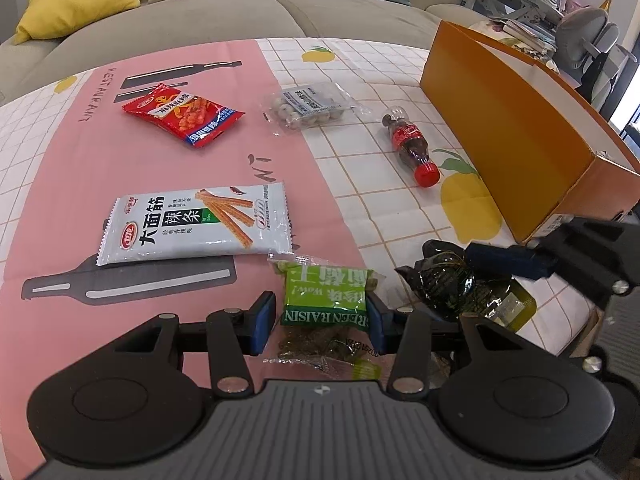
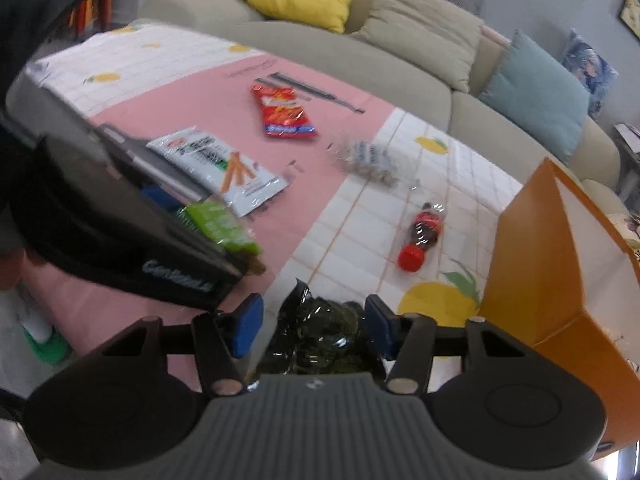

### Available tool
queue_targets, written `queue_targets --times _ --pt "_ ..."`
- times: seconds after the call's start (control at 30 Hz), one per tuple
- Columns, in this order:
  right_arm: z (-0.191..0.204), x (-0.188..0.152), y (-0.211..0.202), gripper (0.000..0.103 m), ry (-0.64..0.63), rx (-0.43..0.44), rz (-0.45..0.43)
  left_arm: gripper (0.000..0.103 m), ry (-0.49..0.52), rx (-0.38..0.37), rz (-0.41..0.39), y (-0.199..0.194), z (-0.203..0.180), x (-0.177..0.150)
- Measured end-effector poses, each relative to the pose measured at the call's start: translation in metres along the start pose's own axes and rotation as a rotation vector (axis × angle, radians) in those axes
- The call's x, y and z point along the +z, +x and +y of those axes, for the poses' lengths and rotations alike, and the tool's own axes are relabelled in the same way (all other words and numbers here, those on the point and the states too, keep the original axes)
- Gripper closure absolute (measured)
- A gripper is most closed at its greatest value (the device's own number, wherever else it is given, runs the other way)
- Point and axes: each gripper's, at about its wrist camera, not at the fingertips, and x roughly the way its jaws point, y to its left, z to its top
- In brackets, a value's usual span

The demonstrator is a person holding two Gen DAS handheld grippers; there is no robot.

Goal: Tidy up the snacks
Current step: 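Carry both bags over the orange box and open both tools to drop them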

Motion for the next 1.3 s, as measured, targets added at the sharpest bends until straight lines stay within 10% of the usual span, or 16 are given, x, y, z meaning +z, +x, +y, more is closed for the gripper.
queue_targets --times 0.93,1.3 --pt "-0.033 -0.007 0.018 0.069 0.232 0.04 0.105 0.057 -0.031 -0.01 -0.033 -0.012 -0.005 -0.001" --pt "-0.058 0.01 -0.03 0.069 0.34 0.042 -0.021 0.057 -0.014 -0.022 -0.057 -0.05 -0.026 0.026"
